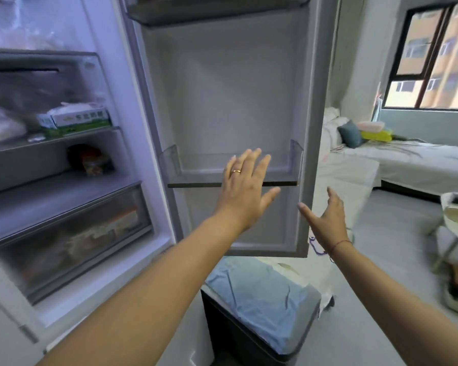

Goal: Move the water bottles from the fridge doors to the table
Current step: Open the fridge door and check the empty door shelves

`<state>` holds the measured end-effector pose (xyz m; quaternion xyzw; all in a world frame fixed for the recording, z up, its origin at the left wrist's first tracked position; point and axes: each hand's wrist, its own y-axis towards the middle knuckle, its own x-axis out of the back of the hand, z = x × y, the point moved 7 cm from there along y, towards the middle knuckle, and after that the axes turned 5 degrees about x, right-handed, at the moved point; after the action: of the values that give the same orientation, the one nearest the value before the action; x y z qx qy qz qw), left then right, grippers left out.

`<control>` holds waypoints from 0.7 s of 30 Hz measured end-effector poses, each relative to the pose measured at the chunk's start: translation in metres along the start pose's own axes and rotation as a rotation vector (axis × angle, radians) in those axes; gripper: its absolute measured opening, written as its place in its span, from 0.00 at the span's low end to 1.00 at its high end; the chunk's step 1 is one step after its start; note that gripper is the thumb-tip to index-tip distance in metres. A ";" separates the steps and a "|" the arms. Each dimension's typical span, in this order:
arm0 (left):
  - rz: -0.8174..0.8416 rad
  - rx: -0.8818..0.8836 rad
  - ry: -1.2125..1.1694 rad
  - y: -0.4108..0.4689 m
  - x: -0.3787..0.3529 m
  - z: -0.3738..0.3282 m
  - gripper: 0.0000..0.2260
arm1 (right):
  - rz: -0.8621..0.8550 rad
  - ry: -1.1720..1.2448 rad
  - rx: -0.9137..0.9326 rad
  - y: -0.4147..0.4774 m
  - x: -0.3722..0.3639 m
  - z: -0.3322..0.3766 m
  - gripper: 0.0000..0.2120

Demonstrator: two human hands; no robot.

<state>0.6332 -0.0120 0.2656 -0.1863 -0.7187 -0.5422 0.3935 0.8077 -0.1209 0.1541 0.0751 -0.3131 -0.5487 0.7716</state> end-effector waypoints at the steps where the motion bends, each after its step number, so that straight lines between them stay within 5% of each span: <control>1: -0.011 0.005 0.005 0.008 -0.003 -0.007 0.29 | 0.042 0.018 0.007 0.011 -0.001 -0.003 0.42; 10: -0.001 0.106 0.074 0.029 -0.023 -0.020 0.29 | 0.288 0.207 0.016 0.057 -0.028 -0.011 0.47; 21: -0.071 0.102 -0.049 -0.035 0.026 0.002 0.28 | 0.134 0.314 0.065 0.000 -0.010 0.014 0.34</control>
<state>0.5923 -0.0259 0.2628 -0.1534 -0.7610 -0.5137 0.3654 0.7980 -0.1087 0.1616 0.1636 -0.2105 -0.4670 0.8431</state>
